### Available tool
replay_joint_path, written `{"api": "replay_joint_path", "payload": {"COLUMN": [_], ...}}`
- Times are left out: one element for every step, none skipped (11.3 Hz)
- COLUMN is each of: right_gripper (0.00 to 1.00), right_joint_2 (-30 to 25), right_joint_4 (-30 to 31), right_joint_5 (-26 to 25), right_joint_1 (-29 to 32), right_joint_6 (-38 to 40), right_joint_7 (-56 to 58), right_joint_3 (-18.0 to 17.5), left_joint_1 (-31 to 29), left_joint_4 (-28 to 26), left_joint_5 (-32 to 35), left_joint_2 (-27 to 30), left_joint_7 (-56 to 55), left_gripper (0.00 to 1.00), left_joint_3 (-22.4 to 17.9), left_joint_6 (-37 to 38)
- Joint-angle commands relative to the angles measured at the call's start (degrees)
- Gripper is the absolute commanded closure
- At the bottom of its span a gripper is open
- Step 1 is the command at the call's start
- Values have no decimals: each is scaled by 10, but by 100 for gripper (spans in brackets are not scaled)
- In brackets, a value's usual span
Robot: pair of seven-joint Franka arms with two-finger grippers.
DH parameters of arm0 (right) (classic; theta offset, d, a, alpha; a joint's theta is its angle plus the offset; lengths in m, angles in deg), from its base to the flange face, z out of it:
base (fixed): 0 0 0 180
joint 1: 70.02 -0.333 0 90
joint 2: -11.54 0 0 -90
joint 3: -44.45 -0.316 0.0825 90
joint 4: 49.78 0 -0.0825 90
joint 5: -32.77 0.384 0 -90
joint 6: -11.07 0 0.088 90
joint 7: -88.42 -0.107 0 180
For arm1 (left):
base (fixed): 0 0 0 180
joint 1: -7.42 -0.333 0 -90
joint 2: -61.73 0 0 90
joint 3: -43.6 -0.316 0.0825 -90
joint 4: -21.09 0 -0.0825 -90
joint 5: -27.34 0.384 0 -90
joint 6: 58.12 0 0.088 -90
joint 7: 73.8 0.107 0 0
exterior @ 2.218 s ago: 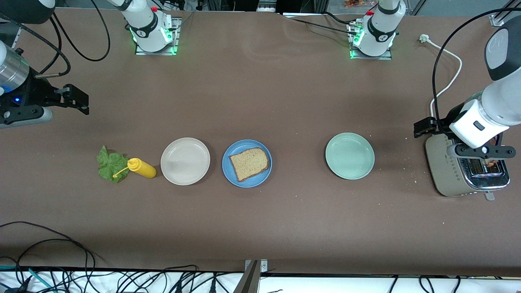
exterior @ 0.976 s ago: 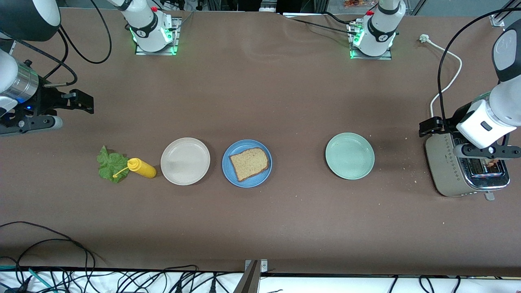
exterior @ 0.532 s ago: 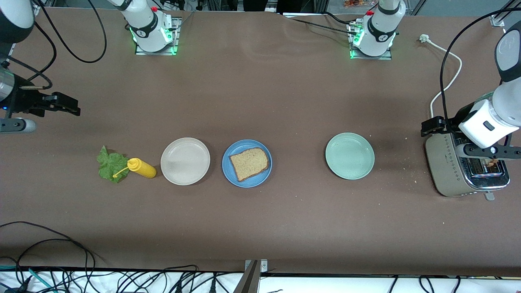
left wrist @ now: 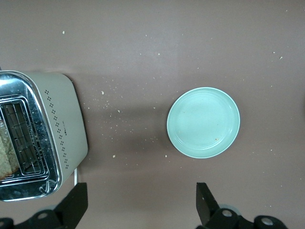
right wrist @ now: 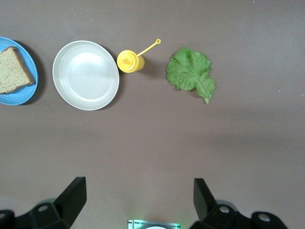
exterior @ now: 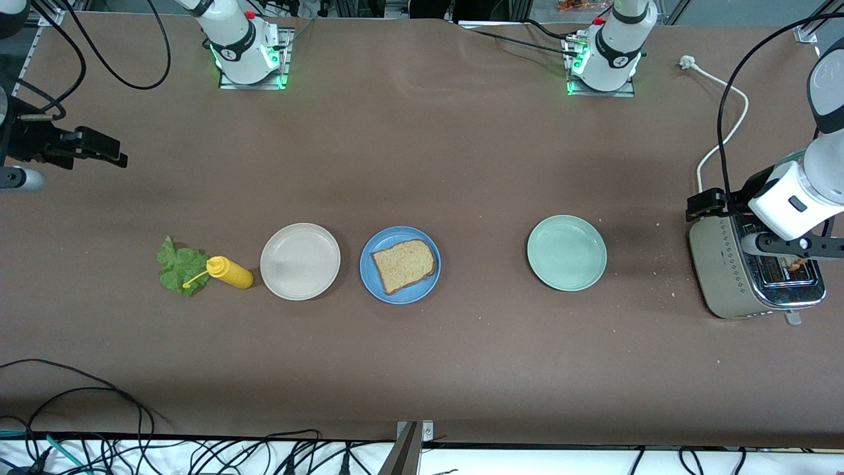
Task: Make sandwich in blue plate with both arms
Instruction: 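Move the right gripper toward the green lettuce leaf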
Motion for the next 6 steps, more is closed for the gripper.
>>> {"api": "replay_joint_path", "payload": {"right_gripper": [0,0,0,0,0,0], "right_joint_2": [-2,17,38,62,87,115], "right_joint_4": [25,12,3,-17,-35,-50], "right_joint_5": [5,4,-1,-5,-7,-17], "right_joint_1": [14,14,12,12,13,13], "right_joint_6": [-5,-11,-12,-13,-13,-13], "right_joint_7": [15,49,54,59,60,61], "right_joint_3": [-15,-15,-15,-15,-16,-16], "left_joint_1": [-6,-6,-6,-6,-6,-6], "left_joint_4": [-8,-8,-8,-8,-8,-8], "left_joint_5": [6,6,6,7,7,6], "left_joint_2": [11,11,12,12,12,12], "left_joint_7": [12,12,11,11,11,11], "left_gripper": [0,0,0,0,0,0], "left_joint_3": [5,5,5,6,6,6], "left_joint_6": [6,6,6,6,6,6]}}
